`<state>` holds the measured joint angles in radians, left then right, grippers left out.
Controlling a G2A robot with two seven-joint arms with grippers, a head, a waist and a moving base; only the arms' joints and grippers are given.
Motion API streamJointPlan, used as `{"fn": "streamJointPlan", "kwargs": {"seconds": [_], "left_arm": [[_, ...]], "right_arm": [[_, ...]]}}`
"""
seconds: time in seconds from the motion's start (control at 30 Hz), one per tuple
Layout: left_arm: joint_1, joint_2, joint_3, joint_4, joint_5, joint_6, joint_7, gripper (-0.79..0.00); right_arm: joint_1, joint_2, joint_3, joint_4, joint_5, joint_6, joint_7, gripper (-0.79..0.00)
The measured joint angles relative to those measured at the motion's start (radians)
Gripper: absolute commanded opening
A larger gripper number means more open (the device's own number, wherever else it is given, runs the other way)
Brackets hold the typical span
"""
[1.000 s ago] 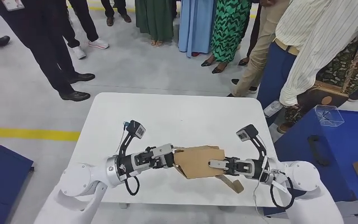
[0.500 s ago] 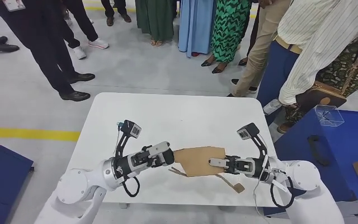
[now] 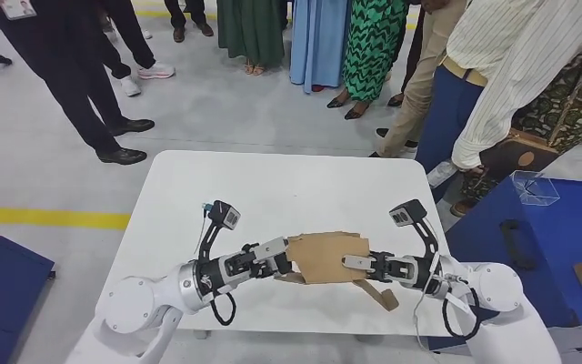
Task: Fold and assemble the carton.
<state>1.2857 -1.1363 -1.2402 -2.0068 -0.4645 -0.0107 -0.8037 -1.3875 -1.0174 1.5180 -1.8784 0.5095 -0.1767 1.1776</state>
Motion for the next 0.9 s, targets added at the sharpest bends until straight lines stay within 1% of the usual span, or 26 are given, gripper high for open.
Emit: {"fn": "streamJointPlan", "kwargs": {"seconds": [0.23, 0.53, 0.6, 0.7, 0.9], "left_arm": [[0.024, 0.0, 0.0, -0.044, 0.003, -0.072, -0.002, 0.0], [0.031, 0.001, 0.017, -0.046, 0.045, -0.083, 0.012, 0.0], [0.032, 0.001, 0.003, -0.048, 0.041, -0.09, 0.024, 0.0], [0.047, 0.005, -0.036, -0.058, 0.032, -0.1, 0.037, 0.0], [0.09, 0.015, -0.137, -0.07, -0.003, -0.102, 0.048, 0.0]], "right_arm": [[-0.01, 0.004, -0.017, -0.006, -0.042, 0.007, 0.006, -0.785], [-0.01, 0.008, -0.018, -0.003, -0.035, 0.016, -0.007, -0.785], [-0.005, 0.008, -0.01, 0.009, -0.004, 0.025, -0.017, -0.785], [0.009, 0.007, 0.002, 0.043, 0.083, 0.058, -0.018, -0.785], [0.077, 0.002, -0.013, 0.183, 0.328, 0.204, 0.05, -0.785]]}}
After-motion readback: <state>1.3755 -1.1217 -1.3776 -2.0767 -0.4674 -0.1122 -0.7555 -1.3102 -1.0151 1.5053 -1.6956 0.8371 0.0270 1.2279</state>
